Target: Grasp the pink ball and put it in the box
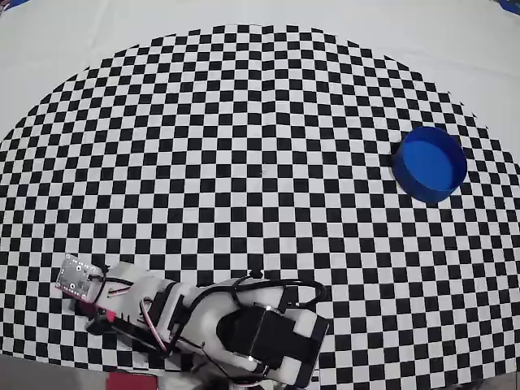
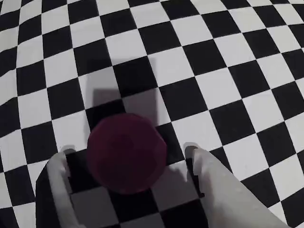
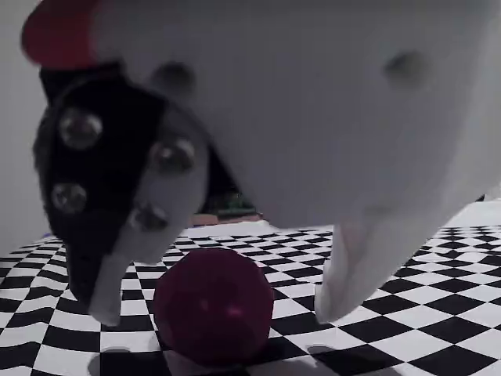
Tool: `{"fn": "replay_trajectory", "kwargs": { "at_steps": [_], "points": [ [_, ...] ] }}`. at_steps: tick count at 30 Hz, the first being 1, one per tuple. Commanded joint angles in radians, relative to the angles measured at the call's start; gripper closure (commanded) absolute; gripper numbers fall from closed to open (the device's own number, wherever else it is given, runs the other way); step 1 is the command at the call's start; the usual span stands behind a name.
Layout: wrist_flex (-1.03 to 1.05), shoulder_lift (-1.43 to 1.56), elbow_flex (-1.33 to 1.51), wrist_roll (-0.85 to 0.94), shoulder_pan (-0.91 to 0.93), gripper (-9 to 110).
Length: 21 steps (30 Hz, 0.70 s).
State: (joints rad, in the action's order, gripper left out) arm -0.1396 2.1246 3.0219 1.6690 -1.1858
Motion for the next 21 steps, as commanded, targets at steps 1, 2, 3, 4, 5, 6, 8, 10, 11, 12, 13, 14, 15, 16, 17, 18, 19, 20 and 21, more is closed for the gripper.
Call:
{"fn": "replay_trajectory", "kwargs": {
  "at_steps": [1, 2, 3, 4, 5, 6, 8, 10, 11, 12, 13, 14, 15, 16, 17, 18, 19, 20, 21],
  "points": [
    [-0.015, -0.011, -0.046, 0.008, -0.009, 71],
    [-0.015, -0.012, -0.048, 0.008, -0.011, 71],
    [-0.015, -0.014, -0.049, 0.008, -0.012, 71],
    [-0.015, -0.015, -0.051, 0.008, -0.015, 71],
    [-0.015, -0.017, -0.052, 0.008, -0.017, 71],
    [-0.015, -0.018, -0.054, 0.008, -0.02, 71],
    [-0.017, -0.023, -0.058, 0.008, -0.023, 71],
    [-0.017, -0.034, -0.067, 0.008, -0.025, 71],
    [-0.017, -0.038, -0.071, 0.008, -0.025, 71],
    [-0.017, -0.046, -0.077, 0.008, -0.025, 71],
    [-0.017, -0.052, -0.081, 0.008, -0.025, 71],
    [-0.018, -0.06, -0.087, 0.008, -0.025, 71],
    [-0.02, -0.067, -0.094, 0.008, -0.025, 71],
    [-0.021, -0.075, -0.1, 0.008, -0.025, 71],
    [-0.023, -0.081, -0.104, 0.008, -0.025, 71],
    [-0.025, -0.089, -0.11, 0.008, -0.025, 71],
    [-0.025, -0.094, -0.115, 0.008, -0.025, 71],
    [-0.025, -0.098, -0.118, 0.008, -0.025, 71],
    [-0.026, -0.103, -0.121, 0.008, -0.025, 71]
  ]
}}
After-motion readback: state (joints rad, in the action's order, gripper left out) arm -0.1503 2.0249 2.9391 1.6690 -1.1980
